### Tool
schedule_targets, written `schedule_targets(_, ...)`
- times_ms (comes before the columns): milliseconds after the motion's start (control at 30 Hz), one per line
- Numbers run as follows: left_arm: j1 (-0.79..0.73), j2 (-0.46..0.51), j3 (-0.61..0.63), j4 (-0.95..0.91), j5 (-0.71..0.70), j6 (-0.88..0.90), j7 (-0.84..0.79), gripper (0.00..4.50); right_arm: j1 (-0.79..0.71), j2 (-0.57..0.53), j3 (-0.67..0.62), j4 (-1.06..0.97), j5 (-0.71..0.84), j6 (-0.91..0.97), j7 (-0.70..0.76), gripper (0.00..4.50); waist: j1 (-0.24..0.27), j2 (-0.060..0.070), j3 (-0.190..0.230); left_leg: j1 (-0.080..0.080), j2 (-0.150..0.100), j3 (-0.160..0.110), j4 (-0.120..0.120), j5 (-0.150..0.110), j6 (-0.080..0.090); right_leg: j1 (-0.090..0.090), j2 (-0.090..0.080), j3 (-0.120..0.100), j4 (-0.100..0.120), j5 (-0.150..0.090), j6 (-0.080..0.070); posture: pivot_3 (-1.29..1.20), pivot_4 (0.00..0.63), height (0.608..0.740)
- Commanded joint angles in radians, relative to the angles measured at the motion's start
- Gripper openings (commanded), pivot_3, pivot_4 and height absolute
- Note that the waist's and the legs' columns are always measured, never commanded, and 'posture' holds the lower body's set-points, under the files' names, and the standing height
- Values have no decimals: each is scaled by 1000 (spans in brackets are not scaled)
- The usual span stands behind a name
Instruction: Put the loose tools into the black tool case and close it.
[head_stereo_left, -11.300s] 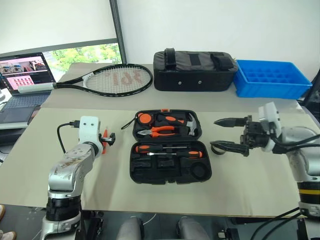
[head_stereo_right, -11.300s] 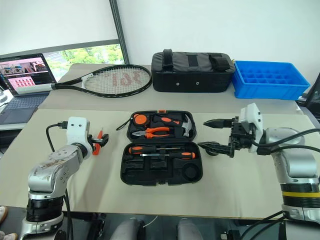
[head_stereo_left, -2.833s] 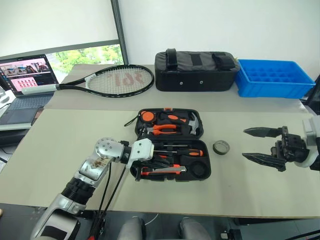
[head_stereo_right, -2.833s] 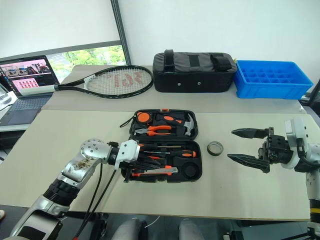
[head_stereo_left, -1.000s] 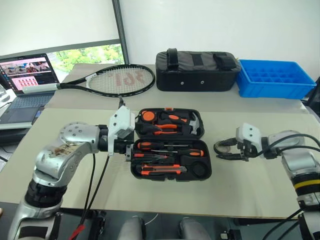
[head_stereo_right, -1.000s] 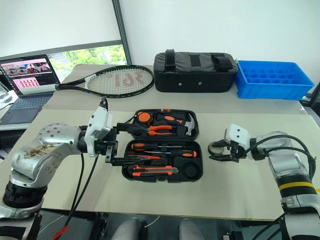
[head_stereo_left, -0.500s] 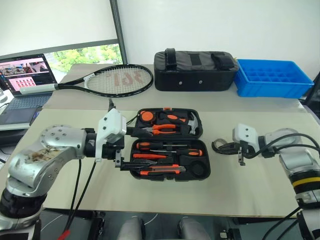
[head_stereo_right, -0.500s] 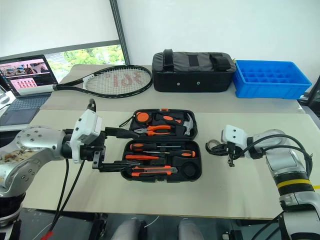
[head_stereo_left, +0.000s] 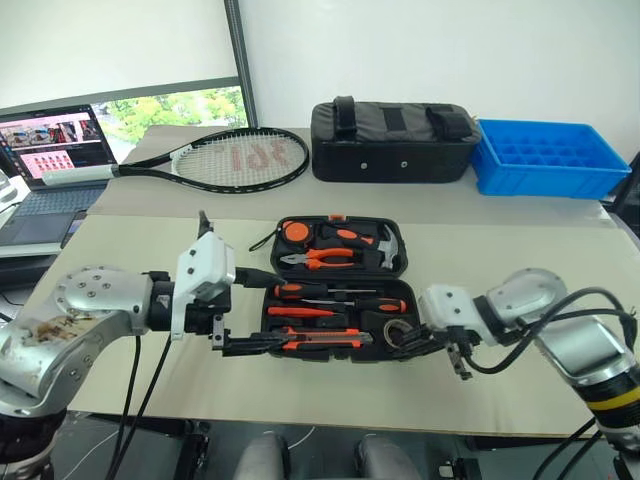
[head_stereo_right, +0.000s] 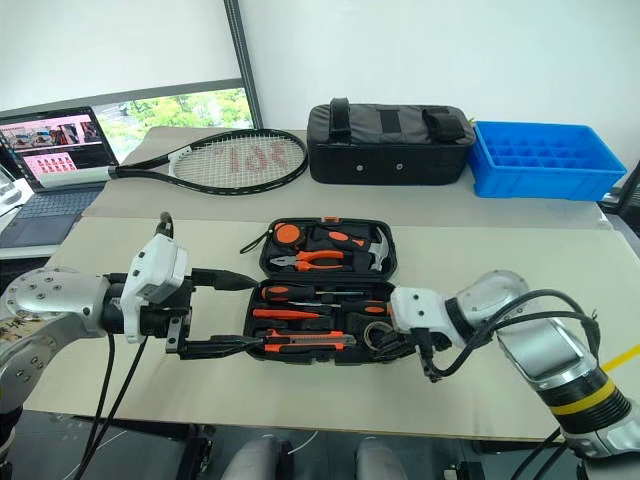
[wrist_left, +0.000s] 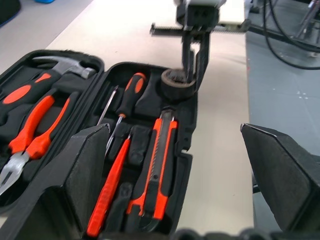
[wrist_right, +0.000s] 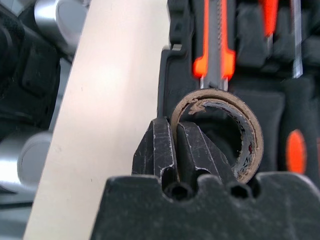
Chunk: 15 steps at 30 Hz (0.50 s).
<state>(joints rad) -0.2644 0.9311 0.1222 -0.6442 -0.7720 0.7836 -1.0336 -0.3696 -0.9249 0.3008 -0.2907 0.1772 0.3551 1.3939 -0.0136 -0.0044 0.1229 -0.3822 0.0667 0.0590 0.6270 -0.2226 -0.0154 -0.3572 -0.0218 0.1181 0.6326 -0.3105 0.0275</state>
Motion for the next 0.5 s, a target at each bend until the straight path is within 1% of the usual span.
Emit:
schedule_targets(33,-14,14,21,-34,-25,-9,8,4500,-16,-10,-8,-11,-13,-15,-5,403,0,0,0,0,0,0,0,0,0,0,0,0,0,0,0,0,150,708)
schedule_targets(67,-14,15,20,-36,-29,-8,9,4500,-18,-10,-8,-16,-9,-12,-2,792,-1,0,0,0,0,0,0,0,0,0,0,0,0,0,0,0,150,708)
schedule_targets(100,-15,16,20,-37,-32,-8,11,4500,-20,-7,-10,-22,-4,-6,-3,1029,-1,0,0,0,0,0,0,0,0,0,0,0,0,0,0,0,150,708)
schedule_targets(167,-15,17,19,-35,-35,-10,11,4500,-30,0,-23,-33,17,15,-6,1648,-1,0,0,0,0,0,0,0,0,0,0,0,0,0,0,0,150,708)
schedule_targets(267,-6,22,22,-30,-32,-15,6,4500,-55,3,-56,-36,59,50,-4,2677,-2,0,0,0,0,0,0,0,0,0,0,0,0,0,0,0,150,708)
schedule_targets(300,1,24,24,-24,-27,-18,4,4500,-71,8,-73,-24,77,67,-11,3119,-2,0,0,0,0,0,0,0,0,0,0,0,0,0,0,0,150,708)
schedule_targets(400,14,-2,36,12,-14,-39,22,4500,-126,27,-115,42,110,99,-36,4157,-3,0,0,0,0,0,0,0,0,0,0,0,0,0,0,0,150,708)
schedule_targets(433,18,-25,35,45,9,-63,41,4500,-159,45,-131,103,109,96,-58,4399,-2,0,0,0,0,0,0,0,0,0,0,0,0,0,0,0,150,708)
schedule_targets(500,19,-82,22,125,76,-113,109,4500,-221,103,-167,245,102,93,-129,4399,-4,-1,0,1,0,0,0,0,0,1,0,0,0,0,-1,0,150,708)
